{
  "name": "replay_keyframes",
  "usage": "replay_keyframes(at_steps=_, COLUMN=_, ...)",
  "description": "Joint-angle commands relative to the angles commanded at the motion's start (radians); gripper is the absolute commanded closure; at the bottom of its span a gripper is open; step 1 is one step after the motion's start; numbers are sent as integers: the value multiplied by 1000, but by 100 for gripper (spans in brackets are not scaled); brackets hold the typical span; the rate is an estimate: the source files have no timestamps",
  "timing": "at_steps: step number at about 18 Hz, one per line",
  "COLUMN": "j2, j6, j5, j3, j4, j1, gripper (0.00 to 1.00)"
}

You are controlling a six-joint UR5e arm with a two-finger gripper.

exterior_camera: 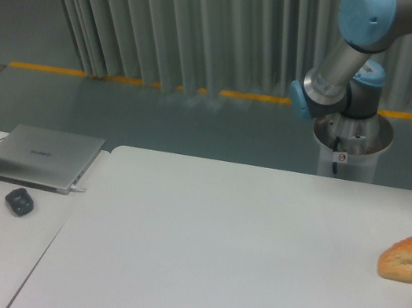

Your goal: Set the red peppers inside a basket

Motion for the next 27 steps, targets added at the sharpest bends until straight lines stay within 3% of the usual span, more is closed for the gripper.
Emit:
replay_keyframes(at_steps=6, j2=21, j6=-35, j5=0, j3=-41, j4=-3, j1=-9, gripper=0)
replay_keyframes(at_steps=10, j2=86, j6=-44, j5=-6, j3=-123, j4=-11, j1=-35, gripper=0)
replay_keyframes(at_steps=15, j2=135, j6=-98, j5=-15, j3=-161, j4=-14, j1=-55, gripper=0)
replay_keyframes(at_steps=16, j2=146, j6=-98, j5=-20, j3=-163, j4=-32, j1=-66, gripper=0)
replay_keyframes(at_steps=18, j2=182, j6=-97, j5=-21, j3=-164, j4=-141, j1=-77, gripper=0)
replay_keyframes(at_steps=20, j2=199, j6=-97, j5=-21, j3=-163, j4=-204, j1=-90, gripper=0)
replay_keyframes(at_steps=27, j2=270, j6=-95, j5=-99, j3=-179, j4=-378, j1=-106, gripper=0)
